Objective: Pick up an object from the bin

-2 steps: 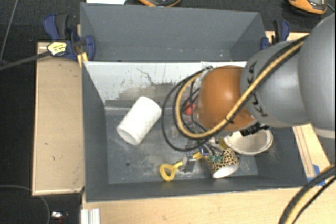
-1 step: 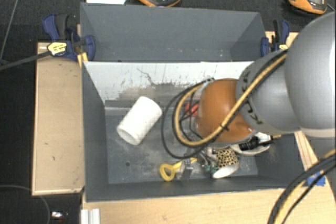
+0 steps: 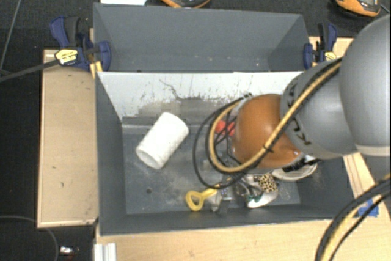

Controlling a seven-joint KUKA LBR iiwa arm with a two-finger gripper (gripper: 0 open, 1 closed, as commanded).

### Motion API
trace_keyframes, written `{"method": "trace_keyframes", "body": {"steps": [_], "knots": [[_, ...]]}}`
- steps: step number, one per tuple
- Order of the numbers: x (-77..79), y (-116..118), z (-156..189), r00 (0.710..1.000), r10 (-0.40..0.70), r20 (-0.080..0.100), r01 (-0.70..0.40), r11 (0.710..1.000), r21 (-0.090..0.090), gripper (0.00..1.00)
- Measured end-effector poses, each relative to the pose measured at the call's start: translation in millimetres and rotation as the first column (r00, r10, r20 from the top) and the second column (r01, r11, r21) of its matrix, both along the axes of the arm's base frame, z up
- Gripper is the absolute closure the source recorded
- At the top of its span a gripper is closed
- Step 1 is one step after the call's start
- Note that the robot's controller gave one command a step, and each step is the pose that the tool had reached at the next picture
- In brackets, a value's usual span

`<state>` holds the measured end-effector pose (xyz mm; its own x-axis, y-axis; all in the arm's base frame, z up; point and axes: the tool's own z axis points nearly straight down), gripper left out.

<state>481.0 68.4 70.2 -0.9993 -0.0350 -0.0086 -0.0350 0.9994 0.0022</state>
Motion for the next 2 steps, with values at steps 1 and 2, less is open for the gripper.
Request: {"method": "trace_keyframes", "body": {"steps": [1,2], "knots": [[6.9,5.8,0.3,0.993,-0.114,0.003,0.114,0.993,0.005,0.00],[6.2,4.7,0.3,1.000,-0.030,0.003,0.030,1.000,0.002,1.00]]}}
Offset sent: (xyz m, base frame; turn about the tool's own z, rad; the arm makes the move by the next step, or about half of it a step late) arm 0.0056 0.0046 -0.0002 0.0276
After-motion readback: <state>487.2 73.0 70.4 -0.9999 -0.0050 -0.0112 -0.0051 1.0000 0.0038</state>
